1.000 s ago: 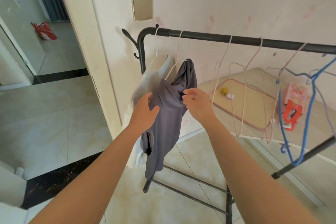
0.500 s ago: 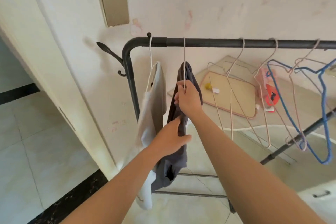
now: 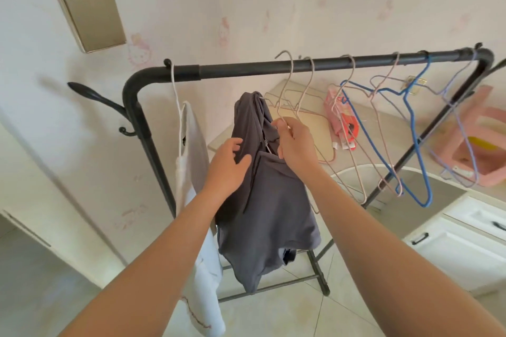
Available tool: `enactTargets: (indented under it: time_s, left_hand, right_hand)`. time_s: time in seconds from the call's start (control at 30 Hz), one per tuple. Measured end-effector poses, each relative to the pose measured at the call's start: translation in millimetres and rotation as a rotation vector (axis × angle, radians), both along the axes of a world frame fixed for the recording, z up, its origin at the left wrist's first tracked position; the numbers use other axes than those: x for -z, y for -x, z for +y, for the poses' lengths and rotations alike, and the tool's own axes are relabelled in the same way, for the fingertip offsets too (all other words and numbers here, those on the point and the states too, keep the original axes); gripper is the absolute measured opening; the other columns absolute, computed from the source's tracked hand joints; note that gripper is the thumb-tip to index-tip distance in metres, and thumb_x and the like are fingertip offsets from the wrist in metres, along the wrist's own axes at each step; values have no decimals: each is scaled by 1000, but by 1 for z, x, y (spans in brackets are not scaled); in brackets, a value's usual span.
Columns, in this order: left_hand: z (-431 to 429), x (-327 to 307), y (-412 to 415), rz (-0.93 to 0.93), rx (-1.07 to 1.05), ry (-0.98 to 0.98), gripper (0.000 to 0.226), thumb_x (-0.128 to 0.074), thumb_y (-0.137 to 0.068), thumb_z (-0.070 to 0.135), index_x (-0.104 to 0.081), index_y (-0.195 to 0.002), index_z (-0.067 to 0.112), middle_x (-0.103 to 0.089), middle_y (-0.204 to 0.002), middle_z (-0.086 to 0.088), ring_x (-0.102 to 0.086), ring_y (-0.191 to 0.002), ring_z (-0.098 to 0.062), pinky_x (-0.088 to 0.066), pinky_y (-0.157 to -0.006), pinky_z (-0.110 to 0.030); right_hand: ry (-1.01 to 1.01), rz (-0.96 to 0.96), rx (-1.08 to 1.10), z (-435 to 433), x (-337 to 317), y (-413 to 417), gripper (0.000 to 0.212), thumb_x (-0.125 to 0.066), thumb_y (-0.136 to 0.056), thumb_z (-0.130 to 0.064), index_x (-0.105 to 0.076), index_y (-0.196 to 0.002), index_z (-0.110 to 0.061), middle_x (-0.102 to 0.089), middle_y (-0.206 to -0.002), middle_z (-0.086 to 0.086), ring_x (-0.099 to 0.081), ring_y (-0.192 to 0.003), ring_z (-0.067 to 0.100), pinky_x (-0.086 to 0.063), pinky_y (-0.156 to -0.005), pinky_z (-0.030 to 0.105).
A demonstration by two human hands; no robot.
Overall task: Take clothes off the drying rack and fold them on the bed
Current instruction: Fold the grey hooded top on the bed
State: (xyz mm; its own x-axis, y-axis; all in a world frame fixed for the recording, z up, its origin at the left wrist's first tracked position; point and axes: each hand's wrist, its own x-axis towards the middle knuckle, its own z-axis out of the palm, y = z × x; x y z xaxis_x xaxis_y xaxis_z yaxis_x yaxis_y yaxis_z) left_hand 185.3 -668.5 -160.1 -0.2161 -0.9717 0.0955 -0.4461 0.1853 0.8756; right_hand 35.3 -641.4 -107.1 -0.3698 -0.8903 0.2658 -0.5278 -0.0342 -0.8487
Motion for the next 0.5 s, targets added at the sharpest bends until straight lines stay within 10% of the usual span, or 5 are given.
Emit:
enactTargets:
  time_s: [0.33,0.5]
  left_hand:
    - [0,-17,27,96,-31,248,76,-55,-93,48,-17,-153,22,-19,-159,-5,-16,-147,-19,-20,-118,-36]
    - [7,8,28,-42,-59,288,62,-60,-91,41,-37,-144,18,-35,-149,-8,-29,-139,-26,-23,-113,-36]
  right_hand:
    - [1,149,-57,64,-28,20,30,-52,-97,-38,-64,-78,-18,-60,-50,12,-44,-33,8,-33,-44,14]
    - [-65,240,31,90,2,25,55,-61,-90,-45,-40,-56,-8,-37,-42,2,-31,-42,10,-28,-50,27]
